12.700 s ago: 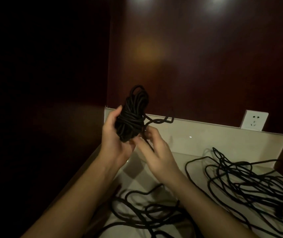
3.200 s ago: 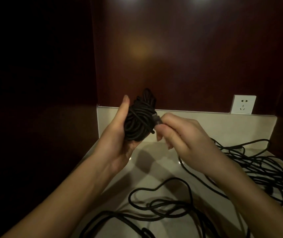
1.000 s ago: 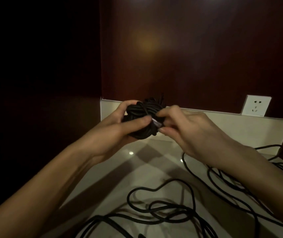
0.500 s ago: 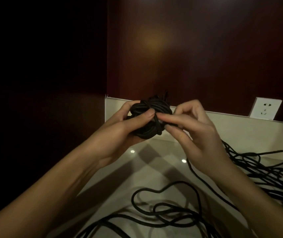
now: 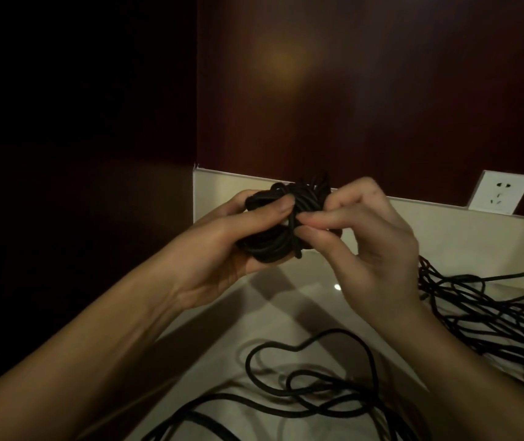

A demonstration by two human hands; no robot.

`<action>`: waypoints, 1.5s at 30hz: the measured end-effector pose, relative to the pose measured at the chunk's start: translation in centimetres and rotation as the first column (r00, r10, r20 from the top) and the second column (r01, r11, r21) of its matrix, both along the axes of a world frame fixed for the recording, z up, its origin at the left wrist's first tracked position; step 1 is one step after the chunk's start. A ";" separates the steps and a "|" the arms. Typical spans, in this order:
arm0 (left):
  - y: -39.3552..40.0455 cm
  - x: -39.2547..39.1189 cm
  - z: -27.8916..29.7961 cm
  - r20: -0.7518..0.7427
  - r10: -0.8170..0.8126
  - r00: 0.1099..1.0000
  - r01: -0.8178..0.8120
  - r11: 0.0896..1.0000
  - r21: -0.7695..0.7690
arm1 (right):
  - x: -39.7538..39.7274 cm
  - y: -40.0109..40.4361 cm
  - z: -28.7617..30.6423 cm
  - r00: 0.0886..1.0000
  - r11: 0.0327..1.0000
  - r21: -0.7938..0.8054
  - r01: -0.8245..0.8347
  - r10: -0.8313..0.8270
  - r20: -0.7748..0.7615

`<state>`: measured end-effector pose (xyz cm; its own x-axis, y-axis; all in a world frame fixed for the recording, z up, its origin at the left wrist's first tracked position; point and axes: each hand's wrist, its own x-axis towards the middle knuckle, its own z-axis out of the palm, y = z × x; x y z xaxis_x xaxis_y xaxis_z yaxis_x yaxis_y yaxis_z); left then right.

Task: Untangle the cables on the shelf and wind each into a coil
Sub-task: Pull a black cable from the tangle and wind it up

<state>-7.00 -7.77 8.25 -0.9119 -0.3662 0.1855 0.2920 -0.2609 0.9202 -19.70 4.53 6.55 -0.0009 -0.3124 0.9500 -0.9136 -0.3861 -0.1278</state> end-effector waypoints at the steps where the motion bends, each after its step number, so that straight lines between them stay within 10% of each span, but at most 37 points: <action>1: 0.1 -0.2 -0.2 -0.010 0.039 0.999 -0.039 0.999 0.024 | -0.1 -0.3 -0.5 0.999 0.998 -0.029 0.052 -0.052 -0.011; 6: 0.1 -1.3 -1.6 -0.068 0.315 0.947 -0.313 0.949 0.042 | 0.7 -1.6 -3.4 0.934 0.939 0.012 0.345 -0.342 -0.103; 16: -0.5 -0.9 -2.3 -0.114 0.338 0.934 -0.336 0.941 0.041 | 2.1 -2.3 -1.0 0.859 0.859 0.178 0.480 -0.419 -0.294; 32: -0.5 -0.7 -2.9 -0.014 0.477 0.879 -0.475 0.878 0.059 | 0.4 -2.0 -1.3 0.708 0.953 -0.075 0.292 -0.268 -0.654; 40: 1.3 -0.2 -2.9 0.052 0.266 0.962 -0.271 0.926 0.262 | 0.7 -0.5 -3.5 0.705 0.970 -0.049 0.237 -0.207 -0.678; 45: 2.5 0.5 -2.4 -0.090 0.092 0.992 -0.044 0.900 0.433 | 2.4 -0.4 -5.1 0.853 0.927 -0.004 0.376 -0.348 -0.388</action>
